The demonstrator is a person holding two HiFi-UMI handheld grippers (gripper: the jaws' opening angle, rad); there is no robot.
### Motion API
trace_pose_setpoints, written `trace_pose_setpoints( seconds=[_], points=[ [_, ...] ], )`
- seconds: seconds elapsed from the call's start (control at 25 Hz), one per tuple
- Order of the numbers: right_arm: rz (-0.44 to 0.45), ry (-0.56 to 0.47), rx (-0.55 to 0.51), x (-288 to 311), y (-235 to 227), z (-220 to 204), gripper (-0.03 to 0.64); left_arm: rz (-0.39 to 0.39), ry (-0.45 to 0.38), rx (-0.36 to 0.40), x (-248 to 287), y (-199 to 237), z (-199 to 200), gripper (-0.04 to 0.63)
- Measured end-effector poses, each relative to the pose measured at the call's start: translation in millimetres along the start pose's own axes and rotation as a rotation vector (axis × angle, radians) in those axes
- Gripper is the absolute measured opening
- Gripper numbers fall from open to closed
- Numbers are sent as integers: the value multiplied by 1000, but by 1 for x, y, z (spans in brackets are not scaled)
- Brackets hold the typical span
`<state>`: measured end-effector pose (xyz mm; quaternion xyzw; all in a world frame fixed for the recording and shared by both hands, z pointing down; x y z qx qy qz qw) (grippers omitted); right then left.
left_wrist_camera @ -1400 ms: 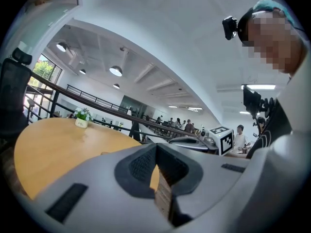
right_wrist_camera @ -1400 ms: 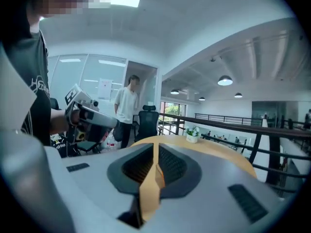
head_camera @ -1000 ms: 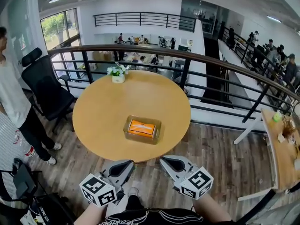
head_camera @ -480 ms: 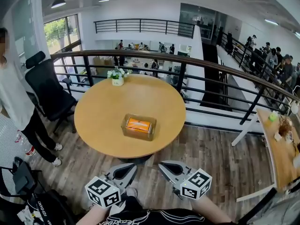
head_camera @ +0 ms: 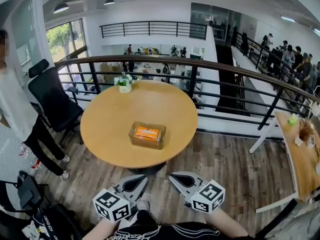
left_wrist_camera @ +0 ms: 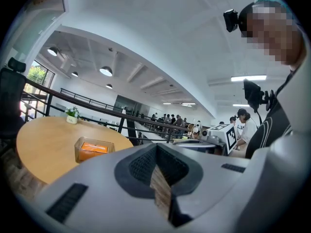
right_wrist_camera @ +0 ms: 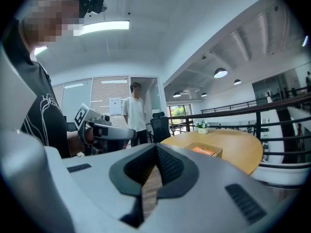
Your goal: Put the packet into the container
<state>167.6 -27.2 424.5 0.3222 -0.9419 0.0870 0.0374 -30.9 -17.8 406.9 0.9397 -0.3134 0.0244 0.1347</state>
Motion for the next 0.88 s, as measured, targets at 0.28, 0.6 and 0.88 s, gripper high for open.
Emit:
trace_pose_setpoints(
  seconds=[0.28,0.6,0.88],
  points=[
    [-12,-17,-1,-7,-3,1,5,-4,8,15,4,-5,3,6],
    [-5,-34,-21,-16,-3,3,5,-3,8,30,7,-16,3,6],
    [-3,-46,-13,-19,-3,0,5,2,11,32,6,-21,0,6]
  ],
)
Point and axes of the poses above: the fingertips, and each gripper's own axes: x forward along the fingers, y to its left, z out of its top, the point moved 8 cm from there along -x, backward along the fingers, and after that the axes turned 3 degrees about -z, right-handed, at the moved point
